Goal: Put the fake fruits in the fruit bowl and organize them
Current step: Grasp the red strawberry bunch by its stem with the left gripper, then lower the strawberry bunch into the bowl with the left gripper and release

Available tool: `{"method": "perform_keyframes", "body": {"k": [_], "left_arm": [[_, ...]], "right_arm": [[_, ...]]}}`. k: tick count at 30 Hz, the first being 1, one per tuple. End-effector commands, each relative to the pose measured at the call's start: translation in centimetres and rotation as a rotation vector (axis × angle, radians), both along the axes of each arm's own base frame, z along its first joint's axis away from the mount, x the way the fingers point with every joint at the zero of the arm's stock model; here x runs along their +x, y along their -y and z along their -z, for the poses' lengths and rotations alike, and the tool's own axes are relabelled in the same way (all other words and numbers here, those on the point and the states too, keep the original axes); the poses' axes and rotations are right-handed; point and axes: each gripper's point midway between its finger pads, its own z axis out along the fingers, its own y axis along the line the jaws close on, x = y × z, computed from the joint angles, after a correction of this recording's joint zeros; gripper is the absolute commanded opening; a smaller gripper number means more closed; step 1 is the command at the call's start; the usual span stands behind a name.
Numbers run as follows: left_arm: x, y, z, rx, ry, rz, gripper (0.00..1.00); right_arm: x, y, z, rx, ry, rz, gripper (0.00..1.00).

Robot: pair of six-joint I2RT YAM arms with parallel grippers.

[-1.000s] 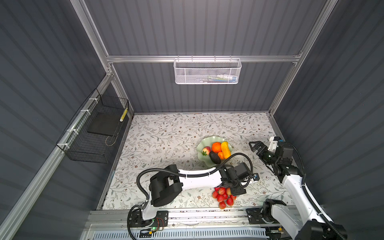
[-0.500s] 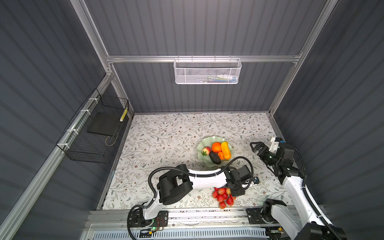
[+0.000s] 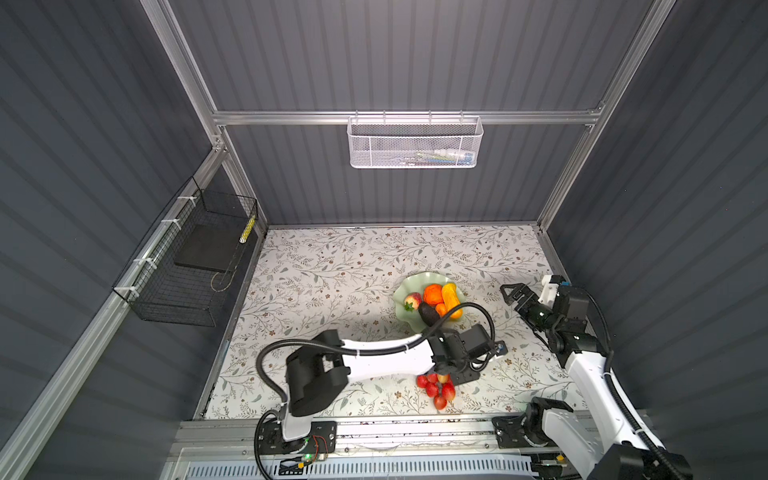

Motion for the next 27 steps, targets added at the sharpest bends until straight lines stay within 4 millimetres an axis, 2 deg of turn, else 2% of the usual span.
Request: {"method": "perform_keyframes", "body": {"k": [1,4,7,11,12,14,17,21,27], "left_arm": [[3.2,-4.9,-3.7,0.023,0.091,-0.112,0.0],[5.4,-8.1,-6.3,0.023,0.151,-0.174,0.0],[7.6,-10.0,-8.7,0.024,0.241,-0.214,0.0],[10.9,-10.4,-10.6,0.007,0.298,-0.241,0.0],[11.9,-9.9,-11.9,-0.023,0.314,-0.245,0.0],[13.8,-9.3,-12.3,-0.038,0.327,-0.248,0.0],[15.9,-7.6,-11.9,-0.064,0.306,-0.225,0.0],[18.3,-5.5,-9.9,-0.028,0.29,-0.201,0.0],[21.3,-3.6,-7.0,0.005,0.259,-0.186,0.0]], "right_arm": [[0.3,-0.3,-0.1,0.023,0.013,-0.012,0.99],[0.4,-0.3,-0.1,0.036,0.013,-0.013,0.99],[0.6,-0.4,-0.1,0.041,0.015,-0.012,0.99],[0.5,-0.4,-0.2,0.042,0.017,-0.013,0.99],[0.5,-0.4,-0.3,0.039,0.018,-0.015,0.99],[0.4,-0.3,-0.5,0.027,0.022,-0.015,0.99],[0.1,-0.1,-0.7,0.0,0.021,-0.013,0.99],[-0.2,0.1,-0.8,-0.026,0.025,-0.009,0.99],[-0.3,0.1,-0.8,-0.037,0.026,-0.013,0.99]]}}
